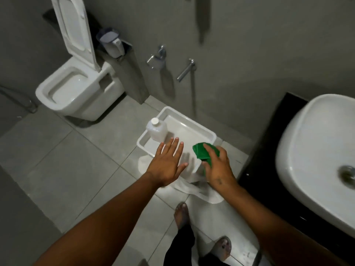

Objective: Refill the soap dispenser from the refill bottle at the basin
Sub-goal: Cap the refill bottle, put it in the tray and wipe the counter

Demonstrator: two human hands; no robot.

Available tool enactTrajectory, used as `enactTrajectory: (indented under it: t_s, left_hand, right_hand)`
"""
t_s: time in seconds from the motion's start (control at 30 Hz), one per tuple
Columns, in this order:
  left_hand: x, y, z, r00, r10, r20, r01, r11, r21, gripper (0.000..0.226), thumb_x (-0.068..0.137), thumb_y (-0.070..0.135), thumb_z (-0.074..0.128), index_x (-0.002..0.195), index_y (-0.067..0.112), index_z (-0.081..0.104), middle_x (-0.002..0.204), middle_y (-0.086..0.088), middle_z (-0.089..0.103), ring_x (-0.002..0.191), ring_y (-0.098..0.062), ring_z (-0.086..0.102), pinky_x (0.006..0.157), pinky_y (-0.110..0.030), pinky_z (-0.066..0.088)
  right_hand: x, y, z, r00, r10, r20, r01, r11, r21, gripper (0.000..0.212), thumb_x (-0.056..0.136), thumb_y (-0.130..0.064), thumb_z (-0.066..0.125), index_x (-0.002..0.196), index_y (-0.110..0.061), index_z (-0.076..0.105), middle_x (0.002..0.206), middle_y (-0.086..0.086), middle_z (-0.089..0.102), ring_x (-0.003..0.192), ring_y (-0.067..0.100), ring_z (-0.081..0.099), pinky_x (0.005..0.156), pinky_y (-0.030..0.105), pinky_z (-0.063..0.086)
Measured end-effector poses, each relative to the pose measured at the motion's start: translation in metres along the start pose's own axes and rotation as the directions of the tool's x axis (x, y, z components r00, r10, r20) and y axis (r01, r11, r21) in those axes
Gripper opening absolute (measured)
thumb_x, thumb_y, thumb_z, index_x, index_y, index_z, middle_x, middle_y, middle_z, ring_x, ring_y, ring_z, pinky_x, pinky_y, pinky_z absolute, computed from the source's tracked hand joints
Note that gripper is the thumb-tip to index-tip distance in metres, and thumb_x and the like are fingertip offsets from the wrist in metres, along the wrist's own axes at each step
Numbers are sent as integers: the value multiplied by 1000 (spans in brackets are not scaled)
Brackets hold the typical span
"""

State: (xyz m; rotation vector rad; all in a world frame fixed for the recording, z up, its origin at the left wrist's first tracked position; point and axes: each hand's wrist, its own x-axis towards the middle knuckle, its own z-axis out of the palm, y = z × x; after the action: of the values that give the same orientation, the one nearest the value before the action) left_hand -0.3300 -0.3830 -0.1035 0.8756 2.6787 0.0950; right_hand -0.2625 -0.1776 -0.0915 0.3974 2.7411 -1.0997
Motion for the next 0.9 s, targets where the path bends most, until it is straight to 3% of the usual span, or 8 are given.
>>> enactTrajectory:
  t_s: [0.17,0.33,0.5,0.57,0.67,0.8,0.9]
  left_hand:
    - [8,90,-76,968,214,-132,-212,977,29,80,102,63,12,163,10,14,172,-14,9,160,-29,3,128,-50,8]
    - [23,209,-117,835,506,-217,-494,862,110,77,104,60,27,163,10,18,171,-13,10,160,-28,4,128,-48,8]
    - [40,306,-115,676,729,-107,-709,684,173,77,104,61,24,164,12,14,172,-11,6,160,-27,-2,129,-47,3]
    - [49,330,-106,650,759,-26,-739,640,208,75,105,60,24,164,14,13,172,-10,5,160,-26,-4,129,-47,2]
    - [62,344,-93,672,737,72,-728,639,246,76,104,61,17,164,15,12,172,-10,7,159,-26,-5,128,-47,2]
    - [69,341,-84,649,758,66,-744,614,262,80,101,63,8,163,13,19,171,-11,16,159,-26,4,128,-48,9]
    - [70,341,-83,640,766,63,-752,606,259,81,101,62,6,163,12,19,170,-11,17,159,-27,6,128,-48,10]
  right_hand:
    - [-116,43,-65,991,88,-97,-76,990,122,62,91,-8,68,147,-22,46,150,19,32,137,35,41,118,36,30]
    - [-217,109,-106,952,240,-189,-210,964,165,56,93,-14,68,144,-22,48,150,16,32,137,31,42,111,26,28]
    - [-276,168,-137,804,482,-348,-400,872,283,53,92,-8,68,142,-11,51,146,24,35,130,41,47,112,41,38]
    - [-286,184,-142,737,564,-373,-461,823,333,53,93,-7,66,144,-8,49,150,27,31,133,42,44,111,36,36]
    - [-286,195,-140,660,628,-413,-502,777,380,52,96,-10,63,145,-10,48,154,26,26,136,40,41,110,30,33]
    - [-276,210,-140,546,689,-477,-554,724,411,50,98,-18,59,147,-14,48,157,23,23,135,40,42,111,38,38]
    - [-270,220,-141,529,703,-475,-649,696,308,51,102,-33,51,151,-21,41,157,19,24,130,41,45,102,43,47]
